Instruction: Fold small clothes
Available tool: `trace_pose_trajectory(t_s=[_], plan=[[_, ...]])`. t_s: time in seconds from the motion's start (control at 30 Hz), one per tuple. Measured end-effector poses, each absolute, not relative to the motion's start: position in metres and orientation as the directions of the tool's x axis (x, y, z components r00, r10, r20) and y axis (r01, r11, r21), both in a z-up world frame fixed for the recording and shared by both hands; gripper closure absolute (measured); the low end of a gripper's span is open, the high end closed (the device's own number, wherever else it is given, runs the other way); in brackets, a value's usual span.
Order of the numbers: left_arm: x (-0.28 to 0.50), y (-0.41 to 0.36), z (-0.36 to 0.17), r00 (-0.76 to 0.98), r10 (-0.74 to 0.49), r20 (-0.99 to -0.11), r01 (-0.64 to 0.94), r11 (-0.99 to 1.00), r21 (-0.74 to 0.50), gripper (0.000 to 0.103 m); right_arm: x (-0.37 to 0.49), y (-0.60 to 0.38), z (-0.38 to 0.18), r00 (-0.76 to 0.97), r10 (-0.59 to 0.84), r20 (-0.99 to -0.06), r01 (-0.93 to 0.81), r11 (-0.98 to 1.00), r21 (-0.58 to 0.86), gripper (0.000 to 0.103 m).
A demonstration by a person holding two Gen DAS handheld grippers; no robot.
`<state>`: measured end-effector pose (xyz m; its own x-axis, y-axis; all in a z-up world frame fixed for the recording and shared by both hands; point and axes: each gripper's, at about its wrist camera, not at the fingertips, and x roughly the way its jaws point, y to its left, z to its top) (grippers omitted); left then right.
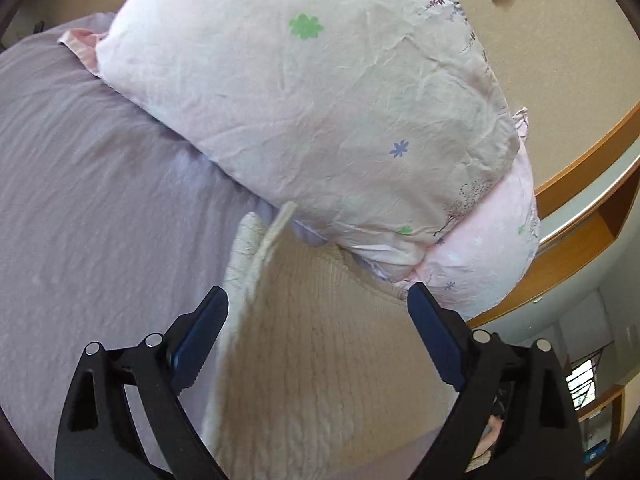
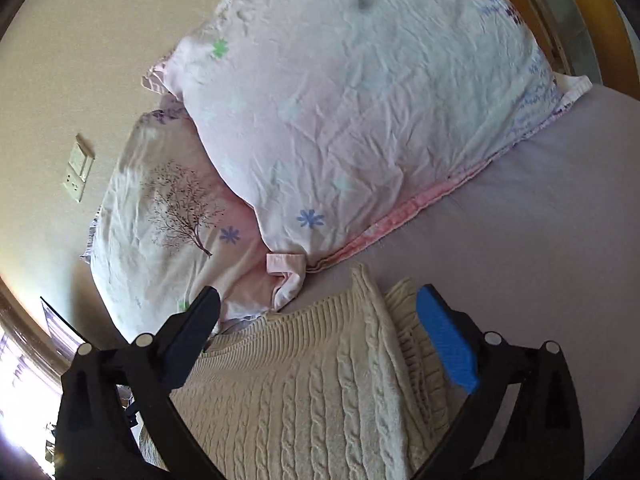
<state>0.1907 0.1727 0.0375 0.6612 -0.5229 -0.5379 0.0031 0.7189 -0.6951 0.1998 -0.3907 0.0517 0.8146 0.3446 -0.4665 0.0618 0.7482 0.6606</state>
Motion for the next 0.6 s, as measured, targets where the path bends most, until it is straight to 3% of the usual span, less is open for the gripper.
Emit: trace_pose_trajectory(t_s=[0.13,0.37,0.4,0.5,0.6], plan=[[0.186,0.183,0.01,0.569,-0.526,-0.633,-0.064,0.739,-0.671,0.036,0.209,-0.387,0.046,0.785,0.392,-0.479,0.058,0.724,0.687,0.004],[0.178,0.162,-0.013,0.514,-0.61,-0.603,-0.053,0.679,-0.732,0.062,0.207,-0.38,0.046,0.766,0.44,-0.469,0.027,0.707,0.707,0.004],[0.178,0.16,-0.016,0.514,-0.62,-0.593,-0.073,0.657,-0.75,0.078,0.207,-0.38,0.046,0.762,0.453,-0.462,0.021,0.697,0.717,0.003],[0.18,0.155,-0.015,0.553,-0.685,-0.474,-0.101,0.51,-0.854,0.084,0.206,-0.382,0.047,0.756,0.49,-0.434,0.001,0.662,0.75,0.004],[0.185,0.121,0.025,0.565,-0.733,-0.38,0.03,0.478,-0.878,0.085,0.201,-0.386,0.055,0.77,0.494,-0.403,-0.024,0.654,0.756,0.004]])
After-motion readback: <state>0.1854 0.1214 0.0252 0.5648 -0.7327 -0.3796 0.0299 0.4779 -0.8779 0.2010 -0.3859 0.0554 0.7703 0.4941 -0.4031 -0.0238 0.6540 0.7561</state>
